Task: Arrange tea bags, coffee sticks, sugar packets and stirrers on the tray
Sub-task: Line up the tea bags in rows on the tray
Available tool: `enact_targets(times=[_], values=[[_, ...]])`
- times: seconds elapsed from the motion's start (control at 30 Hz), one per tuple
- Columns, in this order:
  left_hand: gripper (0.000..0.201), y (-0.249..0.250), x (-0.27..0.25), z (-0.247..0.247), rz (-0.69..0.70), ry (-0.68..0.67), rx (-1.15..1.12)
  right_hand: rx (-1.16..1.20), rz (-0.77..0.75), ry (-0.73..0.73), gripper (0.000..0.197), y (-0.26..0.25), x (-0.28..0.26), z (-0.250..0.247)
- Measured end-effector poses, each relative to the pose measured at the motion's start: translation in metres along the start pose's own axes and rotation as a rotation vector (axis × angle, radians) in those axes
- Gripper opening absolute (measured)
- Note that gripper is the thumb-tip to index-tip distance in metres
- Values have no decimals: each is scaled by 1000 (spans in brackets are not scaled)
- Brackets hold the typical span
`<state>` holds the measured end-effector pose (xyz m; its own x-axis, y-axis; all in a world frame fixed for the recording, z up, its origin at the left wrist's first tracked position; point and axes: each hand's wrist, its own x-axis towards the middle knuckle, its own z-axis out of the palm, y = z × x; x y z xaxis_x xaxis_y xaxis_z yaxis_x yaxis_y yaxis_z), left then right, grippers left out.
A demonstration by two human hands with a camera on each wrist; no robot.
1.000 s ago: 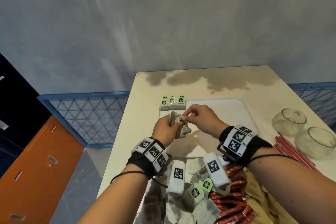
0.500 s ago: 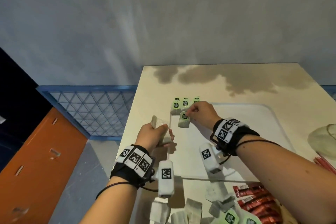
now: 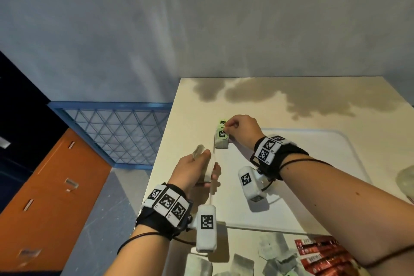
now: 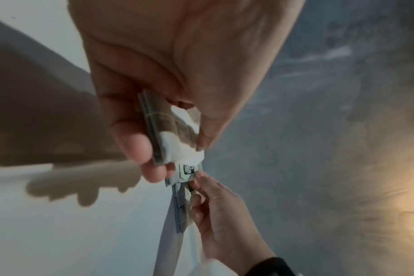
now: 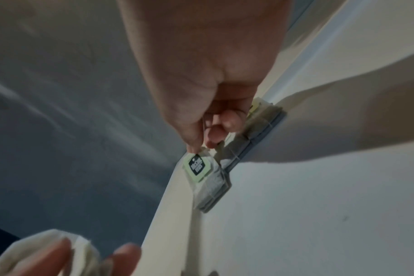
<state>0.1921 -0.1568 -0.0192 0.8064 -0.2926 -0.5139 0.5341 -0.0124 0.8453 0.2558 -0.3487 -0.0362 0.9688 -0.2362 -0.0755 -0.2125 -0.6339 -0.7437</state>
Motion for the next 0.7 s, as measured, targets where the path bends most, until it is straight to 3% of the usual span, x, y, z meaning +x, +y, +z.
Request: enact_targets(times=[0.07,0.17,0.3,0.4,0.57,0.7], values=[[25,-1,-1,-1,22,16,56,46,11,20,17,3,-5,-5],[23,-5,-4,2,48,4,198,216,-6,11,12,1,-28,-17],[20,-7,-17,17,63,-57,273,457,-64,-154,19,-10,-80,-32],[12,-7,-30,30,101,-92,352,459,-130,-229,24,-11,-113,-36],[18,-12,-47,43,143,-147,443,390,-166,-97,8,-1,-136,-41],[18,-21,-57,43,132,-54,383,440,-93,77,18,1,-156,-48]])
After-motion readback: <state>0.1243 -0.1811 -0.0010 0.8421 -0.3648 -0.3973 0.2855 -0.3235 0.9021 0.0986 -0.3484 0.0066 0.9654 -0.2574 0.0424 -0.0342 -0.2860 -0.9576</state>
